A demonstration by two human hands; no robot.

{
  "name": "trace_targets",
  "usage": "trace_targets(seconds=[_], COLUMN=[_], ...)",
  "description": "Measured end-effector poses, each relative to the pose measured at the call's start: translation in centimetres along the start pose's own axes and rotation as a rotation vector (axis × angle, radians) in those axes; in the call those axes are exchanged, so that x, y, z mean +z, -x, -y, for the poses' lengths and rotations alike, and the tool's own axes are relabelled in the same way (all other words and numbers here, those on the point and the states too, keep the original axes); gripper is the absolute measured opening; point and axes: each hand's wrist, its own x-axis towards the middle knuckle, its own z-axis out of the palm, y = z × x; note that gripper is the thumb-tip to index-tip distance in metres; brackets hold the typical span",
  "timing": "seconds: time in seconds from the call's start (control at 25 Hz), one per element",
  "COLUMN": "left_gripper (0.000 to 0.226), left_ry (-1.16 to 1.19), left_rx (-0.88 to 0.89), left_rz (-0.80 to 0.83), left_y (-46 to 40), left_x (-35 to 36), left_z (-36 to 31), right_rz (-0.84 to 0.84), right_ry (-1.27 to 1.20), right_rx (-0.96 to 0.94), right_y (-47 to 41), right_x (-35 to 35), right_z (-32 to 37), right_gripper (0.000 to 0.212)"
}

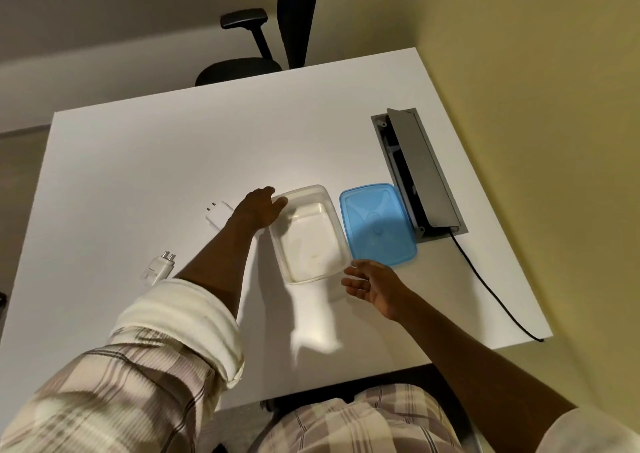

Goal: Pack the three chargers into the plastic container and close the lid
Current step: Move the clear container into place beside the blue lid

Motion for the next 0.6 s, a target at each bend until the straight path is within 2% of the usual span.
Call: trace_targets(seconds=[0.28, 0.6], left_gripper=[0.054, 0.045], left_ry=[0.125, 0.286], left_rx=[-0.093, -0.191], left_rz=[-0.052, -0.147], left_y=[1.3, 6.4], left_x=[1.4, 3.3], left_z=[2.8, 6.3], right_rz=[0.039, -0.013], right_ry=[0.103, 0.154], right_rx=[-0.012, -0.094], right_y=[-0.3, -0.4], right_x=[0.2, 1.2], right_z=[-0.7, -1.0], right_gripper=[0.033, 0.037])
